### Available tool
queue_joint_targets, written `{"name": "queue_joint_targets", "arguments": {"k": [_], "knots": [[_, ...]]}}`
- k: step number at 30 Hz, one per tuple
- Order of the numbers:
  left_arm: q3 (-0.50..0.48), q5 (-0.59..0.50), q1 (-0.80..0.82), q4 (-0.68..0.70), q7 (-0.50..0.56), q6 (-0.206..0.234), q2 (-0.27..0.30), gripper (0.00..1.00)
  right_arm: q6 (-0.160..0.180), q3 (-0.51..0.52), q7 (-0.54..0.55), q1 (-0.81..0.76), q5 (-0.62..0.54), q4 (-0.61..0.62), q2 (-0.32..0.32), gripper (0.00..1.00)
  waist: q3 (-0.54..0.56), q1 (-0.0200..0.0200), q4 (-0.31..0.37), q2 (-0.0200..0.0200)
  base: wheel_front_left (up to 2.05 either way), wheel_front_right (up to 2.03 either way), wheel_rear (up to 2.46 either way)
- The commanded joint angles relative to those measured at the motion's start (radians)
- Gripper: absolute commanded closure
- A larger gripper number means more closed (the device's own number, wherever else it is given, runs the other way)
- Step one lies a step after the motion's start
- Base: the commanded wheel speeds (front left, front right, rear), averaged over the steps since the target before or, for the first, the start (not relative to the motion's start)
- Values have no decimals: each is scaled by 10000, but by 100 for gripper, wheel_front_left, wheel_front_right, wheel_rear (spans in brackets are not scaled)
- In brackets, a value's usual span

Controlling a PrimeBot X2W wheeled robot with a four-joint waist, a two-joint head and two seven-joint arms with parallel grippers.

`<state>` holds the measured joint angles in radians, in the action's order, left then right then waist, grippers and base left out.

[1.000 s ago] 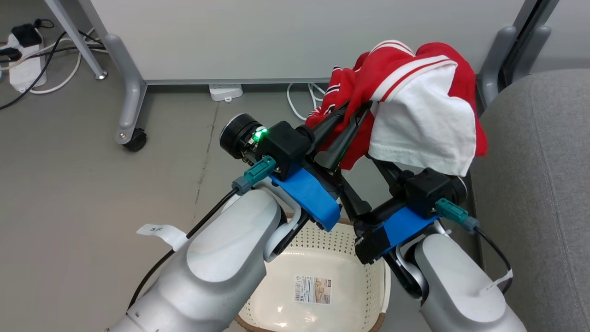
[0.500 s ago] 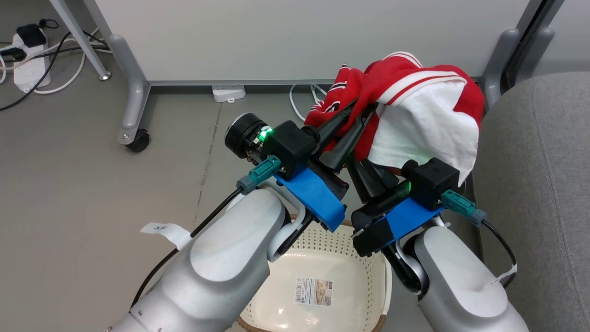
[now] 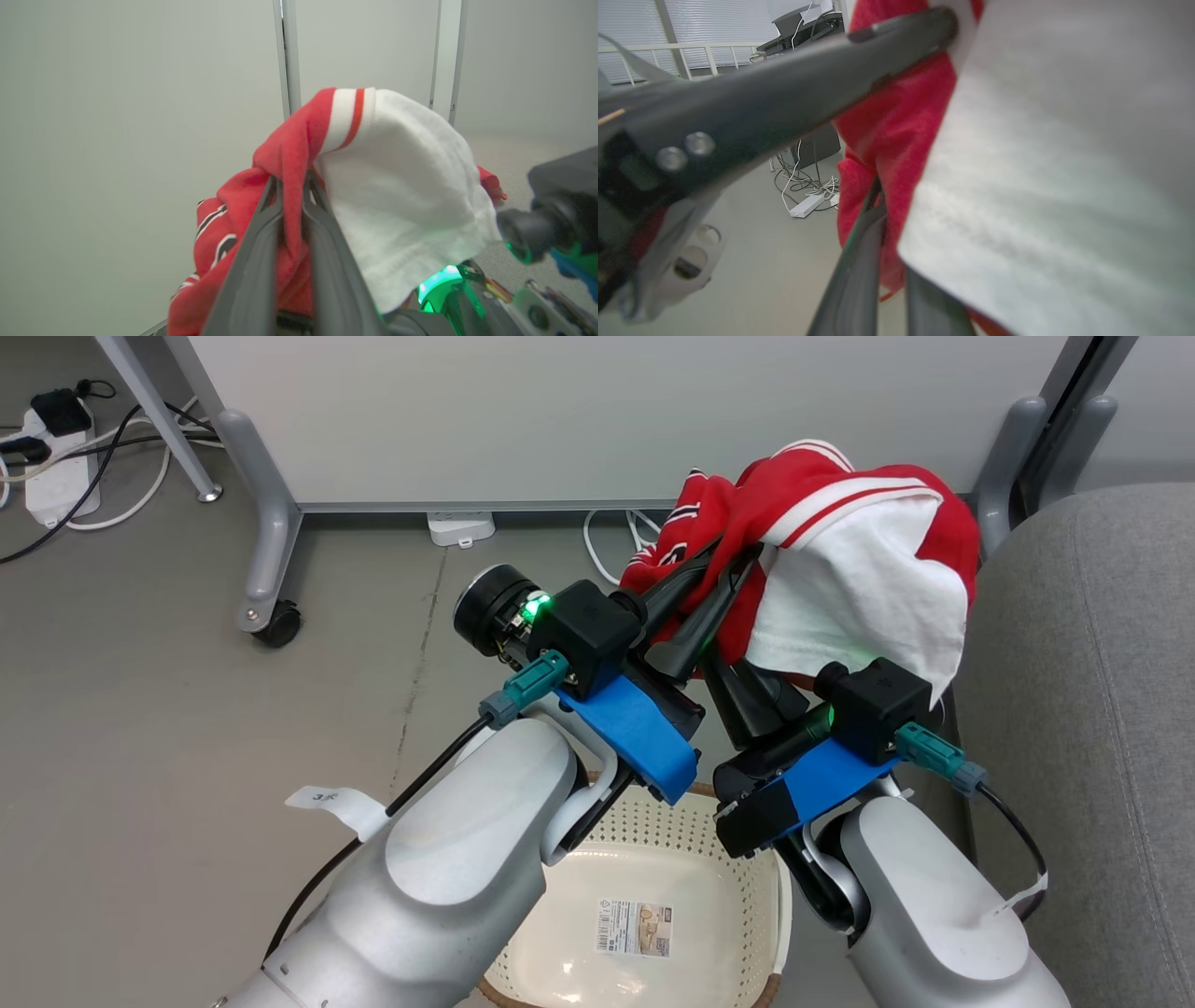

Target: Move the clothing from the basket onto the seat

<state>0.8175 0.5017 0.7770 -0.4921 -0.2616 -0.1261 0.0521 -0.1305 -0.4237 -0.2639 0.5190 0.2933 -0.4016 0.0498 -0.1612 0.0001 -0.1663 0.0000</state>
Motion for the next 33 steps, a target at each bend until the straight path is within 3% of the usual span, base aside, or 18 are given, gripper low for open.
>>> {"name": "queue_joint_targets", "arguments": {"k": [1,10,11,12,13,33], "knots": [[-64,-32,45,-25,-50,-69,-14,100,-5,-11,-8,-66,-27,6,11,100,-6,-1,-1,0,0,0,0],[-33,-39,35,-110,-51,-68,-15,100,-5,-56,-8,-27,-37,-33,11,100,10,-1,54,0,0,0,0],[-63,-33,23,-139,-51,-51,-12,93,-5,-57,-8,-31,-37,-37,11,100,13,-1,56,0,0,0,0],[-90,-41,22,-166,-49,-45,-11,36,-5,-61,-8,-37,-37,-41,9,100,19,-1,59,0,0,0,0],[-131,-74,36,-175,-51,-45,-12,0,-5,-62,-8,-42,-40,-42,11,100,20,-1,60,0,0,0,0],[-744,-586,-426,173,-49,-42,44,0,-5,279,-8,-536,-245,63,11,100,-44,-1,303,0,0,0,0]]}}
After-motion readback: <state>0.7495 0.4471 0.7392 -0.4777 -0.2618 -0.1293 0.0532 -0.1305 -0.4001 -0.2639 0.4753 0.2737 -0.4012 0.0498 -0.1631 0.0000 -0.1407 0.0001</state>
